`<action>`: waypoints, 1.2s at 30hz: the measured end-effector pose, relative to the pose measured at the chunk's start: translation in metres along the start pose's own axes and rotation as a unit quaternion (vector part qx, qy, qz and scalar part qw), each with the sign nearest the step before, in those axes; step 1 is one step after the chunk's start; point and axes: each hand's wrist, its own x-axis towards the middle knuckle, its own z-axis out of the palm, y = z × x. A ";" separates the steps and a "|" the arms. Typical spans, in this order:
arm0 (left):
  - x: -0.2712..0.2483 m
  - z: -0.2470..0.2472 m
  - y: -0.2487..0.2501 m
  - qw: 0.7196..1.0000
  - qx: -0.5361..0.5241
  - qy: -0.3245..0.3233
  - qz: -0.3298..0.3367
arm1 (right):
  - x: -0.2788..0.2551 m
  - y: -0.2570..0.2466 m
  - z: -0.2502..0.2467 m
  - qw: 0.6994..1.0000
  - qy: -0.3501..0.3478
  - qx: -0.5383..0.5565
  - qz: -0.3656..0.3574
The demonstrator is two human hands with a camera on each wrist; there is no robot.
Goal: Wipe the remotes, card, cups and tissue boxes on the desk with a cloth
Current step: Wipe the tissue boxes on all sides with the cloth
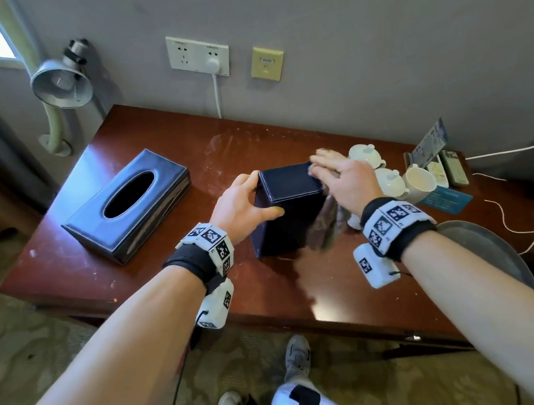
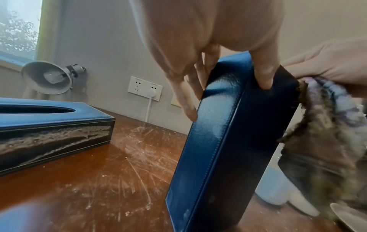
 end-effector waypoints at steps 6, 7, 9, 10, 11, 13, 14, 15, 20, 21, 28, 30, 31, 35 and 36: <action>-0.001 0.005 0.000 1.000 0.005 0.009 -0.002 | -0.013 -0.029 0.033 0.995 0.058 -0.028 -0.080; -0.001 0.005 0.000 1.000 0.009 0.011 0.000 | -0.021 -0.035 0.041 0.991 0.052 -0.026 -0.123; -0.002 0.004 0.001 1.000 0.013 0.006 0.002 | -0.031 -0.034 0.045 0.983 0.051 -0.024 -0.172; -0.002 0.003 0.002 1.000 0.017 0.003 0.004 | -0.031 -0.029 0.041 0.983 0.052 -0.021 -0.176; -0.002 0.003 0.002 1.000 0.021 0.000 0.005 | -0.029 -0.024 0.037 0.984 0.053 -0.018 -0.168; -0.002 0.003 0.002 1.000 0.015 0.004 0.006 | -0.024 -0.021 0.033 0.990 0.051 -0.007 -0.134; -0.002 0.003 0.002 1.000 0.011 0.008 0.006 | -0.024 -0.023 0.034 0.990 0.051 -0.002 -0.129; -0.002 0.004 0.002 1.000 0.010 0.009 0.003 | -0.025 -0.026 0.037 0.989 0.051 0.001 -0.139; -0.002 0.004 0.000 1.000 0.012 0.000 0.013 | -0.039 -0.026 0.037 0.973 0.022 -0.015 -0.229; -0.002 0.004 0.000 1.000 0.014 0.002 0.010 | -0.038 -0.027 0.036 0.974 0.022 -0.016 -0.225; -0.003 0.006 0.002 1.000 0.009 0.022 -0.014 | -0.013 -0.054 0.038 0.987 -0.026 -0.086 -0.130; -0.003 0.003 0.003 1.000 0.011 0.011 -0.008 | -0.004 -0.045 0.028 0.990 -0.031 -0.098 -0.098; -0.003 0.002 0.003 1.000 0.012 0.007 -0.006 | -0.001 -0.035 0.021 0.993 -0.020 -0.092 -0.074; -0.003 0.003 0.004 1.000 0.017 0.009 -0.010 | -0.012 0.000 0.009 0.998 0.057 -0.019 -0.020; -0.003 0.004 0.005 1.000 0.018 0.011 -0.010 | -0.018 -0.005 0.015 0.997 0.066 -0.003 -0.037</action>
